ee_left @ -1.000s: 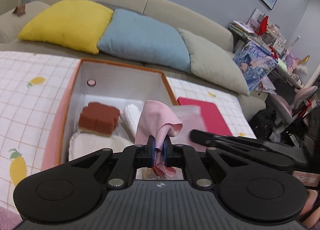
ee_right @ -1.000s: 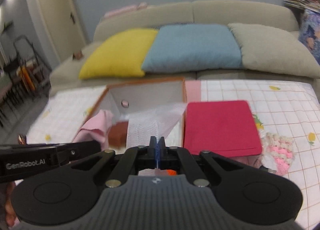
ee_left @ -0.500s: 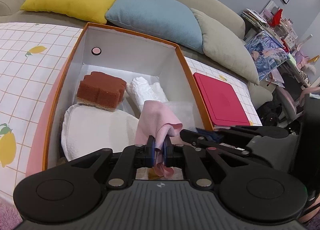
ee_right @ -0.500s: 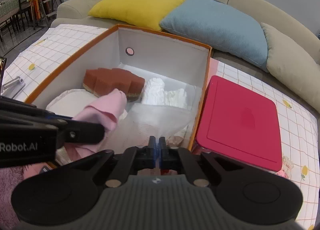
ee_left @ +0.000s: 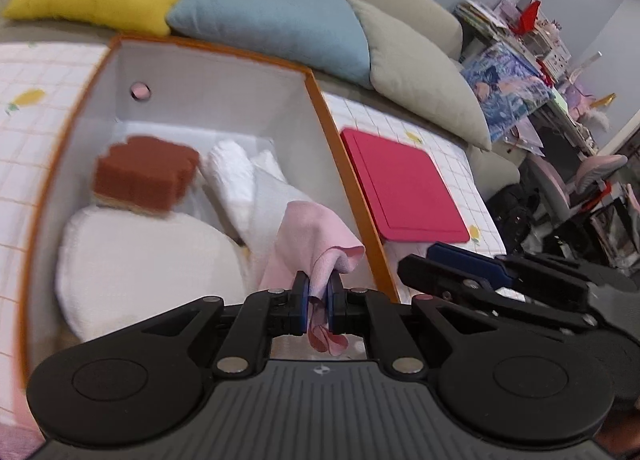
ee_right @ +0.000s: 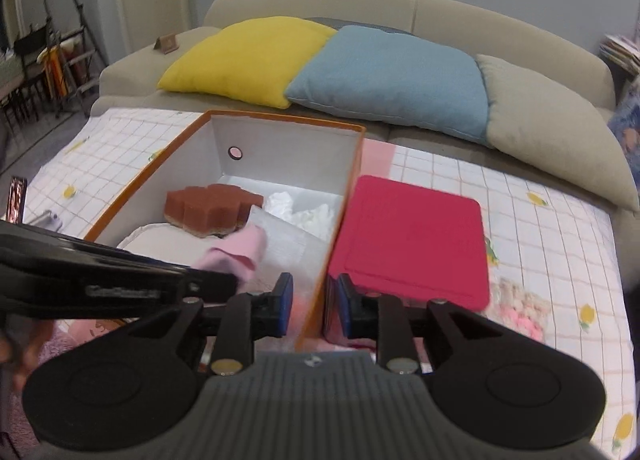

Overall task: Organize soft objects
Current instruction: 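Carry the pink cloth and plastic sheet into the white box and release both, then move both tools toward the pink crocheted fruit and plastic bag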

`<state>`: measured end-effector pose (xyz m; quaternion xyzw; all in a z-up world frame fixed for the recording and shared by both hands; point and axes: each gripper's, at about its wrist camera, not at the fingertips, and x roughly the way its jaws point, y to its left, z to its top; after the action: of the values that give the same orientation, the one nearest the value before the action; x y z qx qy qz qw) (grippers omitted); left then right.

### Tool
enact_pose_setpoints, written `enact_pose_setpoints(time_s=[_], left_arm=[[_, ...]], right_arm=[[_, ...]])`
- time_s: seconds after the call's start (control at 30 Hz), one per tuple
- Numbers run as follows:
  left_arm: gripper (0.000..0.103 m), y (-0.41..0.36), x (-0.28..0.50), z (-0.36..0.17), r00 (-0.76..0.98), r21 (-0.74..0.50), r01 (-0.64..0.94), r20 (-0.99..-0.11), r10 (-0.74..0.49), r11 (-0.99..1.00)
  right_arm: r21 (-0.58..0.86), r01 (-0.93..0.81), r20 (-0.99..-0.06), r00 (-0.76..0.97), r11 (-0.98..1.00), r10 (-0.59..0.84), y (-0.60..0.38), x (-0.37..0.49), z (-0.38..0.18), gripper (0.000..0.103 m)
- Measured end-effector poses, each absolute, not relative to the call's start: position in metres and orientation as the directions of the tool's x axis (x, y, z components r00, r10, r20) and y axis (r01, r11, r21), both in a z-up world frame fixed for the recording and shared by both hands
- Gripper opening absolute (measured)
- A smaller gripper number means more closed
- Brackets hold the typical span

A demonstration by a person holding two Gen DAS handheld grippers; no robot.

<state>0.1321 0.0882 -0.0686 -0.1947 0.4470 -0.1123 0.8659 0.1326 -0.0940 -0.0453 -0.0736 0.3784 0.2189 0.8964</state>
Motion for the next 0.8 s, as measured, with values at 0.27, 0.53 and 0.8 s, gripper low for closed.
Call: enact_pose_setpoints(time_s=[0.27, 0.53, 0.8], left_arm=[[0.017, 0.080, 0.143, -0.090, 0.508, -0.428, -0.026, -0.784, -0.357, 0.903], [0.074, 0.085, 0.135, -0.078, 0.535, -0.431, -0.056, -0.774, -0.337, 0.901], [0.082, 0.072, 0.112, -0.045, 0.642, -0.395, 0.044, -0.693, -0.329, 0.918]], right_arm=[[0.072, -0.410, -0.731, 0.598, 0.909, 0.328, -0.105, 0.126, -0.055, 0.022], [0.107, -0.374, -0.734, 0.596, 0.921, 0.327, -0.117, 0.126, -0.058, 0.024], [0.131, -0.320, -0.723, 0.616, 0.938, 0.311, -0.143, 0.119, -0.057, 0.036]])
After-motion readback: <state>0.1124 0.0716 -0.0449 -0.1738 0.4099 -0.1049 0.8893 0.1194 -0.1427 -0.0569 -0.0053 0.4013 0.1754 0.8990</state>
